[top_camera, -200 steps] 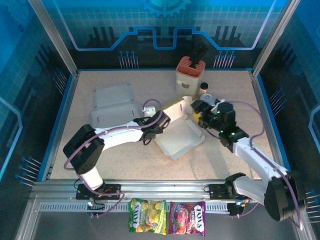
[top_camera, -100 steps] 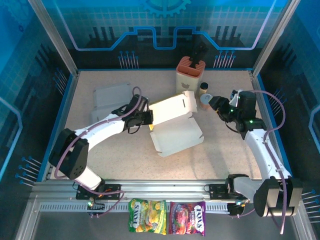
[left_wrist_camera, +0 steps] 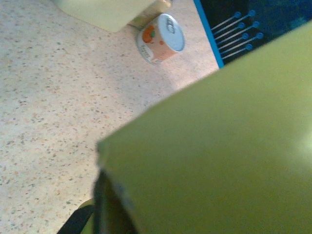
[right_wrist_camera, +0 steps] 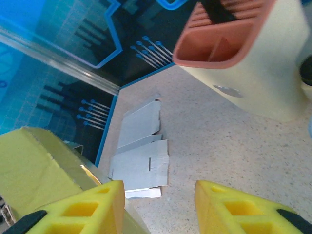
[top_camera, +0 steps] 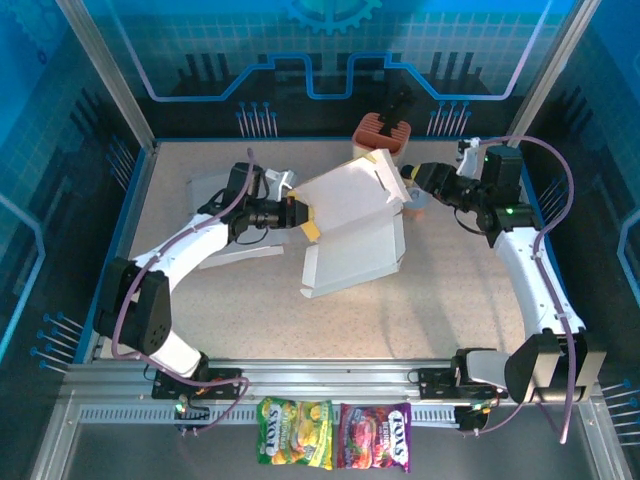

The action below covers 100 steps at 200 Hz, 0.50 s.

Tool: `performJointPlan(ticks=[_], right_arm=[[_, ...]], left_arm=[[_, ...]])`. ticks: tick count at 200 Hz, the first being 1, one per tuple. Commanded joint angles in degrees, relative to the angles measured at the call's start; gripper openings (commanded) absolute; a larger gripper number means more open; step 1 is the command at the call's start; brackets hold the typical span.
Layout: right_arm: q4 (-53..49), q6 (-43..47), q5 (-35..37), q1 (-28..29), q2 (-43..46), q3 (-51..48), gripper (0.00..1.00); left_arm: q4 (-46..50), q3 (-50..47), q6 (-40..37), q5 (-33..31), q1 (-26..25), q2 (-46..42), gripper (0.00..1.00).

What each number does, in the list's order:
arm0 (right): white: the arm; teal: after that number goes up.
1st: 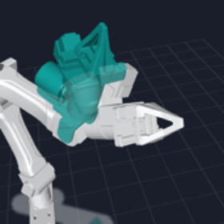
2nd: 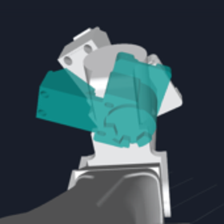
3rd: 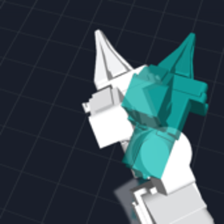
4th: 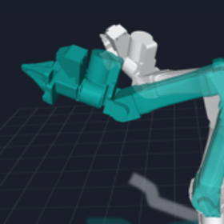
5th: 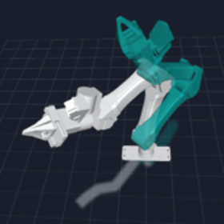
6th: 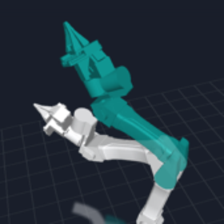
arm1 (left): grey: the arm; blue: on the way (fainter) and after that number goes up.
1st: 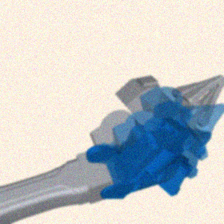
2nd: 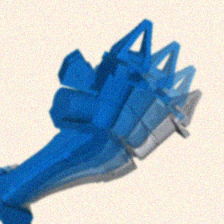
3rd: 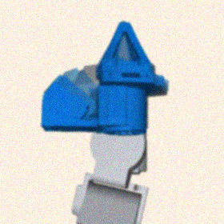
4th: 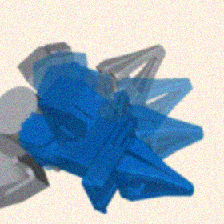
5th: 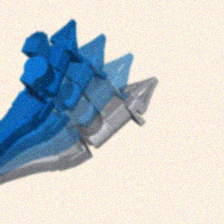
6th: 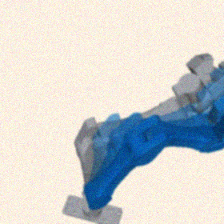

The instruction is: Fold the paper box

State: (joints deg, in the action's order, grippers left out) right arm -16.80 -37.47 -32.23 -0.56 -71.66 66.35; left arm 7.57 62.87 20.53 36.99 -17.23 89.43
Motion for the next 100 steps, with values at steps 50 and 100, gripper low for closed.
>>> performJointPlan(ticks=[50,100], right_arm=[[2.8,5.2,-11.2,-0.4,-0.1,2.2,0.46],[3.4,5.6,-15.0,2.9,1.1,0.9,0.47]], left_arm=[[8.5,4.8,-6.7,10.3,1.2,2.1,0.00],[8.5,5.1,-6.6,10.2,1.2,2.5,0.00]])
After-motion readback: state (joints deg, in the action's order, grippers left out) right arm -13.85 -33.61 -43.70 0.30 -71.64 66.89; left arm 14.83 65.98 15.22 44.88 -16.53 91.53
